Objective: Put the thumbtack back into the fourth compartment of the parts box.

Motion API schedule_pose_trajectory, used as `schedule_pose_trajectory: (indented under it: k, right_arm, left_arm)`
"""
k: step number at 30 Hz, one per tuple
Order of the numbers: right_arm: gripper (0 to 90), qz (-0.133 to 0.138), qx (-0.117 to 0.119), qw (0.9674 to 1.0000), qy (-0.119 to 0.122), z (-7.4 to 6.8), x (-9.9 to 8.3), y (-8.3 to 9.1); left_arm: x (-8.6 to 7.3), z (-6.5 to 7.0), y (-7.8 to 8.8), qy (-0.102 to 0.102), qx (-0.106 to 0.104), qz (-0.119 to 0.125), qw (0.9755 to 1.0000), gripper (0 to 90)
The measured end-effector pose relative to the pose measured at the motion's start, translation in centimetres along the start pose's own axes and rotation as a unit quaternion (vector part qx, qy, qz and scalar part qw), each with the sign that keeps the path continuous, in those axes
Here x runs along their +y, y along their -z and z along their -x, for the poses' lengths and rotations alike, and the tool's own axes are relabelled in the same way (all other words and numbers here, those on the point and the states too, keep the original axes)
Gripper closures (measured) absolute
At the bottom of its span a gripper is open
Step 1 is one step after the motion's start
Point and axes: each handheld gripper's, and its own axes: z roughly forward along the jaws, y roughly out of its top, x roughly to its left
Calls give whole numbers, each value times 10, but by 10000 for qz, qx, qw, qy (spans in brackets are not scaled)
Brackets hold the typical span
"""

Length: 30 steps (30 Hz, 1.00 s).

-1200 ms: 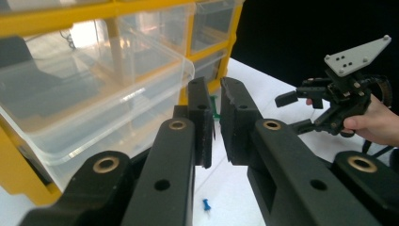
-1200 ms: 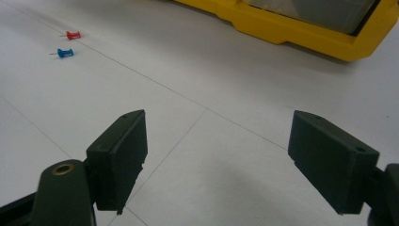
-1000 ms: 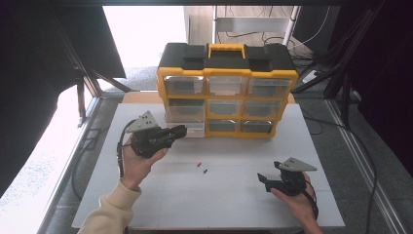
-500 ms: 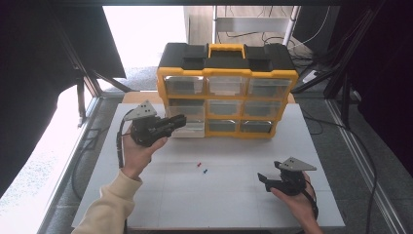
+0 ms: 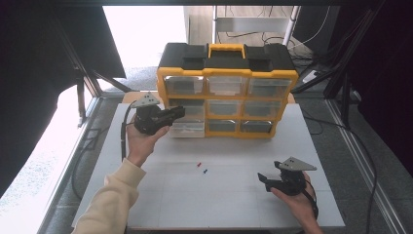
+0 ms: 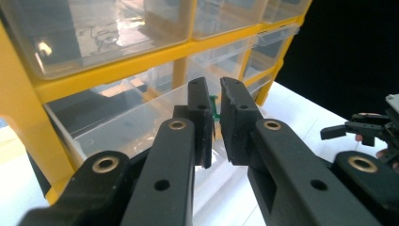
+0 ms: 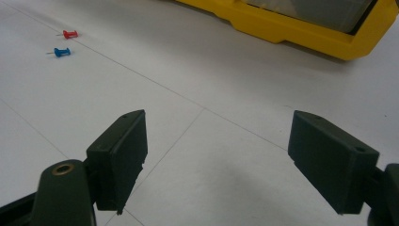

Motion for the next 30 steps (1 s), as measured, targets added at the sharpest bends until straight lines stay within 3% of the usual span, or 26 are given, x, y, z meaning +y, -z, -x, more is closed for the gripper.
schedule_pose_trajectory:
  k: [17, 20, 24, 30]
  right_arm:
    - [207, -17, -50, 10000, -1, 0, 0, 0]
    - [207, -13, -31, 10000, -8, 1, -1, 0]
    - [207, -13, -39, 10000, -8, 1, -1, 0]
    - [207, -24, -45, 10000, -13, 1, -1, 0]
  left_arm:
    - [0, -8, -9, 58, 303, -147, 9994, 810]
    - [0, -7, -8, -36, 262, -66, 9996, 681]
    - [0, -5, -3, -48, 316, 34, 9995, 416]
    - [0, 0, 6, -103, 179, 48, 9998, 309]
